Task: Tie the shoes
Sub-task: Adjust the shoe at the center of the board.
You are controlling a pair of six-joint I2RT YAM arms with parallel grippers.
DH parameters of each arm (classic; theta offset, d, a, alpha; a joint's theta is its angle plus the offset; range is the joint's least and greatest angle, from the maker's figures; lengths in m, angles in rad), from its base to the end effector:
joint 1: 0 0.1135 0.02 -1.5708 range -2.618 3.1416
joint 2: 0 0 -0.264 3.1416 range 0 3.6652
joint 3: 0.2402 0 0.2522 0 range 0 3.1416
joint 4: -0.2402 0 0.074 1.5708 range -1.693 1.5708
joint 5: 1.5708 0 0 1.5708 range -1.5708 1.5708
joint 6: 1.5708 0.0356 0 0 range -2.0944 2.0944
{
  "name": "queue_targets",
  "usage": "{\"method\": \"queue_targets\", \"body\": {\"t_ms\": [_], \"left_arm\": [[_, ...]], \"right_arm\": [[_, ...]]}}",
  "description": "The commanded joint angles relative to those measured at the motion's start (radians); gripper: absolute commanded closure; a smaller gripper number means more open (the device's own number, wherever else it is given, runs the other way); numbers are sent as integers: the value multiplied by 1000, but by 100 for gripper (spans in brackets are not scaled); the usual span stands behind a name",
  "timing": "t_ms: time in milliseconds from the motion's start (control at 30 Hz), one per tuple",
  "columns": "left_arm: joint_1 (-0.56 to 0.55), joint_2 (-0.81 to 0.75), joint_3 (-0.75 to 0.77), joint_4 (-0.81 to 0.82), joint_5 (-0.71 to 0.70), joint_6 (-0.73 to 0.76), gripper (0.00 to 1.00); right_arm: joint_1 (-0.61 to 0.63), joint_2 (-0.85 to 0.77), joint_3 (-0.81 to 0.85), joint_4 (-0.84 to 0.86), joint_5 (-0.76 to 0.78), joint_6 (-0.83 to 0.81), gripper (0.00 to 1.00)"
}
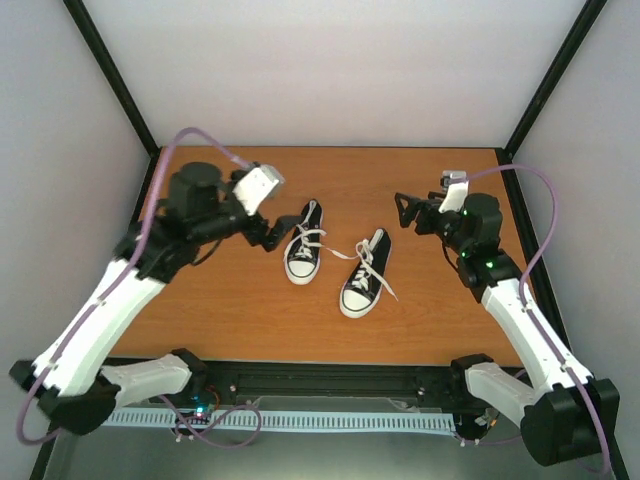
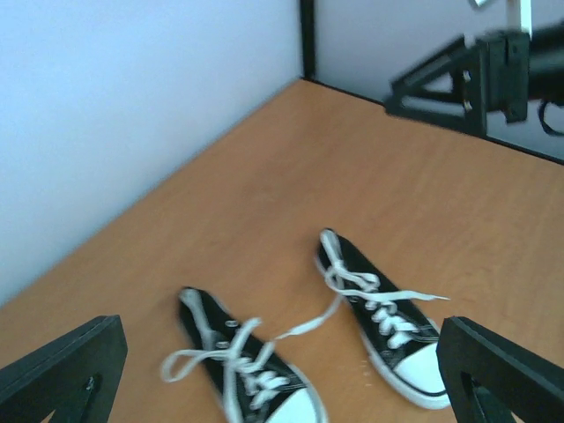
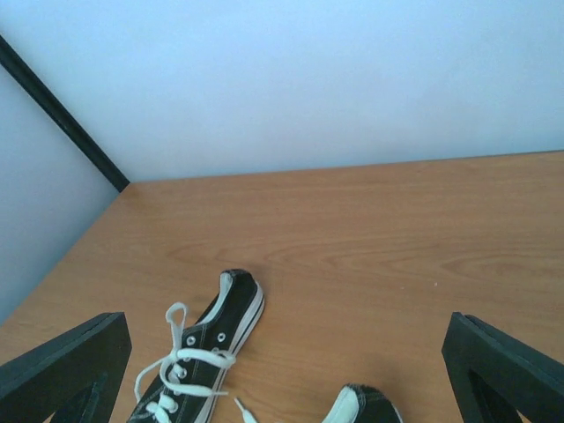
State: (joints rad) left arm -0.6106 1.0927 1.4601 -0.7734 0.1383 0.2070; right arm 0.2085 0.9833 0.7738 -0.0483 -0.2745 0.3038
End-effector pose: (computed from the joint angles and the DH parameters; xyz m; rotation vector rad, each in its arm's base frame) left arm 0.1659 -0.1221 0.4487 0.8754 1.7920 -0.3982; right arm 0.2235 0.0571 0.3134 -0.1086 1.8589 0.6088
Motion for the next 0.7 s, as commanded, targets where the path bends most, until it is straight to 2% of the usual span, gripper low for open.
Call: {"method": "queue_targets", "body": {"t_ms": [0, 33, 133, 200, 267, 367, 467, 600, 667], "left_arm": [[6, 214, -91, 215, 241, -124, 0], [6, 292, -67, 211, 299, -102, 0], [6, 472, -14, 269, 459, 71, 11], [6, 537, -27, 415, 425, 68, 15], [6, 589, -4, 464, 439, 92, 18], [-8, 649, 56, 443, 467, 148, 20], [-31, 662, 13, 403, 556, 291, 25], [-43, 691, -4, 402, 544, 182, 36], [-75, 675, -37, 413, 494, 218, 41]], "right_arm": [[4, 60, 75, 28, 9, -34, 0], [5, 73, 77, 24, -2, -50, 0], [5, 107, 73, -30, 17, -97, 4], [4, 136, 75, -113, 44, -84, 7], [4, 169, 102, -206, 45, -46, 10], [5, 206, 141, -322, -10, 24, 16], [5, 205, 138, -383, -27, 63, 19], [4, 232, 140, -432, -20, 27, 21], [5, 231, 118, -394, -29, -7, 21]]}}
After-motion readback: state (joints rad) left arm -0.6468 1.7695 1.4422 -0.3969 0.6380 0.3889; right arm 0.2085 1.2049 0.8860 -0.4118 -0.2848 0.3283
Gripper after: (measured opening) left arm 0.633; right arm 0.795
